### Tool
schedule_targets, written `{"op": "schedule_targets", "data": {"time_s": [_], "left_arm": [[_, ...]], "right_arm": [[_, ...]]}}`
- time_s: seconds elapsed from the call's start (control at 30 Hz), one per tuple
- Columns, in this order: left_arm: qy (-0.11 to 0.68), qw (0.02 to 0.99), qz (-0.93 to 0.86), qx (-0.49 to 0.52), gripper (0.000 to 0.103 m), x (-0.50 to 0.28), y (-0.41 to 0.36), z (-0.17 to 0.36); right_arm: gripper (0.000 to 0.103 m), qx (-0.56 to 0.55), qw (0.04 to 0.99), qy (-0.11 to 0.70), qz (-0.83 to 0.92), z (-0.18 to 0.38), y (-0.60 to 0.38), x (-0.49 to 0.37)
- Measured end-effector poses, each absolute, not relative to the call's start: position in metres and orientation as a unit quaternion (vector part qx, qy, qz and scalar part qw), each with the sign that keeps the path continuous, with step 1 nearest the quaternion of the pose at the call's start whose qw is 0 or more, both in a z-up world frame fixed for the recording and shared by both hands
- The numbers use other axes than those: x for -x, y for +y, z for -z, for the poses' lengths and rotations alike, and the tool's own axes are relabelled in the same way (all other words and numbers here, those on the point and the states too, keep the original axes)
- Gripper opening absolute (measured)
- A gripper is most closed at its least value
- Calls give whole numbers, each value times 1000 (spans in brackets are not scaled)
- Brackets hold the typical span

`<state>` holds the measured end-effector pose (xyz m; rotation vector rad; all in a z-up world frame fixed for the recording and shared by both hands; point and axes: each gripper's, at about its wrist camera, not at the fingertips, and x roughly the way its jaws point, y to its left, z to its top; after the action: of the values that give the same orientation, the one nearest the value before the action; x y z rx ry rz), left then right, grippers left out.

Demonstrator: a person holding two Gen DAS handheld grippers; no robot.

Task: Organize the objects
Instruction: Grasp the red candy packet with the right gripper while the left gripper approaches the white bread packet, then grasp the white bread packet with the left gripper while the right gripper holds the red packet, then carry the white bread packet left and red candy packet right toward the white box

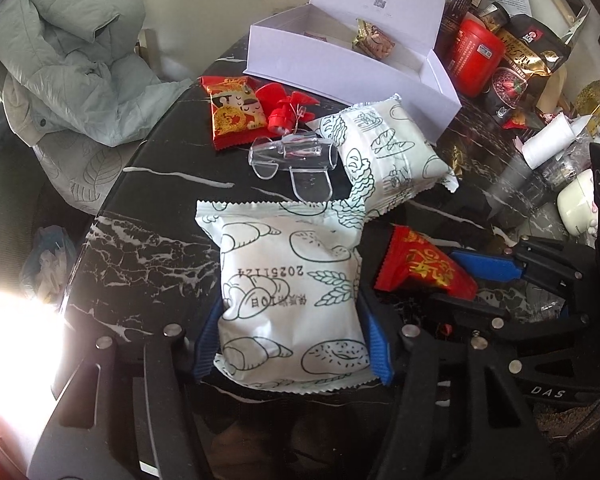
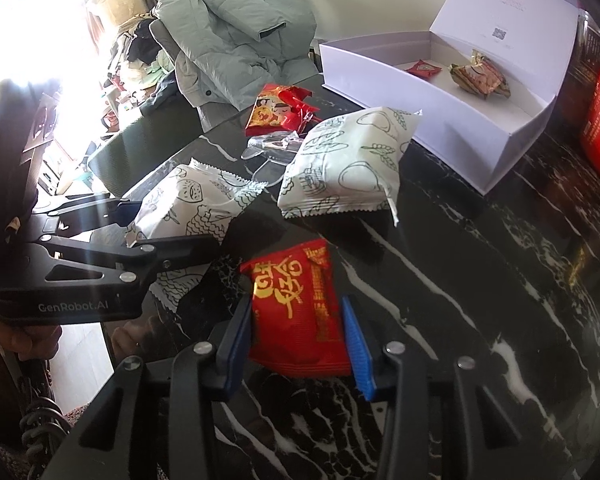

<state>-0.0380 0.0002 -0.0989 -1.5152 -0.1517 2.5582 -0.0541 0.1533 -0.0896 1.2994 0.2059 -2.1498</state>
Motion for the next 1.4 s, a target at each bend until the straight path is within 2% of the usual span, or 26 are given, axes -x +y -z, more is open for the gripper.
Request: {"op": "schedule_targets", "data": {"time_s": [0.57,1.4], "left_arm": [[-43,81,-860,501,58,22,6,82],[5,181,-850,494,58,45,99,66]], "right_arm": [[43,-475,316,70,818,76,162,40],[43,-466,223,39,855,56,252,27]]}}
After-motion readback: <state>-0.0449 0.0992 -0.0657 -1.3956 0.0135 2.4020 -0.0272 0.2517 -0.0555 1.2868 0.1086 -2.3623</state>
